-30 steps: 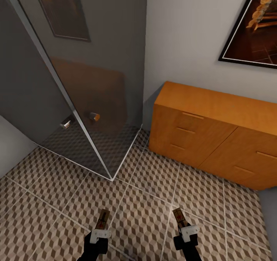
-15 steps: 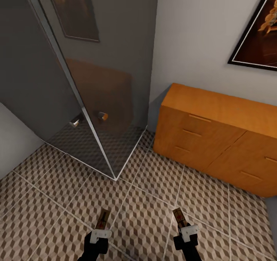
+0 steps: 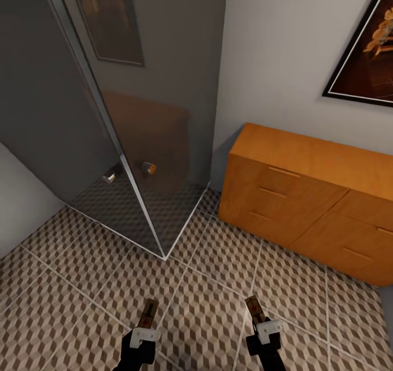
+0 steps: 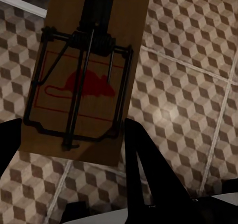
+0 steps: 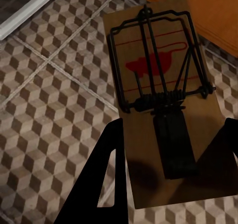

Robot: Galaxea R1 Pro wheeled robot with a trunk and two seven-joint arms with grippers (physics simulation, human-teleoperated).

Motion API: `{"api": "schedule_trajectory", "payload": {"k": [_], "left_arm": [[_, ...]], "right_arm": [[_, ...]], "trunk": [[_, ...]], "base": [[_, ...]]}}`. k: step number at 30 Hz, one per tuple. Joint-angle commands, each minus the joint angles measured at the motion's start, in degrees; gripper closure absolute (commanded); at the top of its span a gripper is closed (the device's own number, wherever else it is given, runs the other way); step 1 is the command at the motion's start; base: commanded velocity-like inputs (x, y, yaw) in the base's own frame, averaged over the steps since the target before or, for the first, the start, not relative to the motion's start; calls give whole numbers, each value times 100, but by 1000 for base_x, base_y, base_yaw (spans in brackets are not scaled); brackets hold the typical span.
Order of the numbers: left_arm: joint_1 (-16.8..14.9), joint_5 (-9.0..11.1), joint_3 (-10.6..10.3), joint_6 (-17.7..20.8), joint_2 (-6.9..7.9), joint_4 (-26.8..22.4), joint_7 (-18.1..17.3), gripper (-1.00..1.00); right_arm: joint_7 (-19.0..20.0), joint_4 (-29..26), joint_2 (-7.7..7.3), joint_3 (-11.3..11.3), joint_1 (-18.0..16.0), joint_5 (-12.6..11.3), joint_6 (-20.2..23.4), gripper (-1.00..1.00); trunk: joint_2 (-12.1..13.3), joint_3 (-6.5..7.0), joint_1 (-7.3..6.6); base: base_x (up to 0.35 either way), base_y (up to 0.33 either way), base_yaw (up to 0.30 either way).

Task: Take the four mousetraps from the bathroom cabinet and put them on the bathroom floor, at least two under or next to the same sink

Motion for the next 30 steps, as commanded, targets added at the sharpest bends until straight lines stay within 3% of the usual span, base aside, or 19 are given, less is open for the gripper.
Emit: {"api": "schedule_trajectory", "payload": {"k": [1, 30], "left_arm": [[-8, 26, -52, -21, 9, -4, 65, 100], [-8, 26, -67, -21, 3, -4, 65, 100]], "right_arm": [[-60, 6, 1, 12, -4, 57, -6, 100], [-59, 15, 1, 12, -4, 59, -1, 100]], "trunk": [[-9, 1, 3], [-9, 266, 3]], "base": [[0, 0, 73], [0, 0, 18]]}}
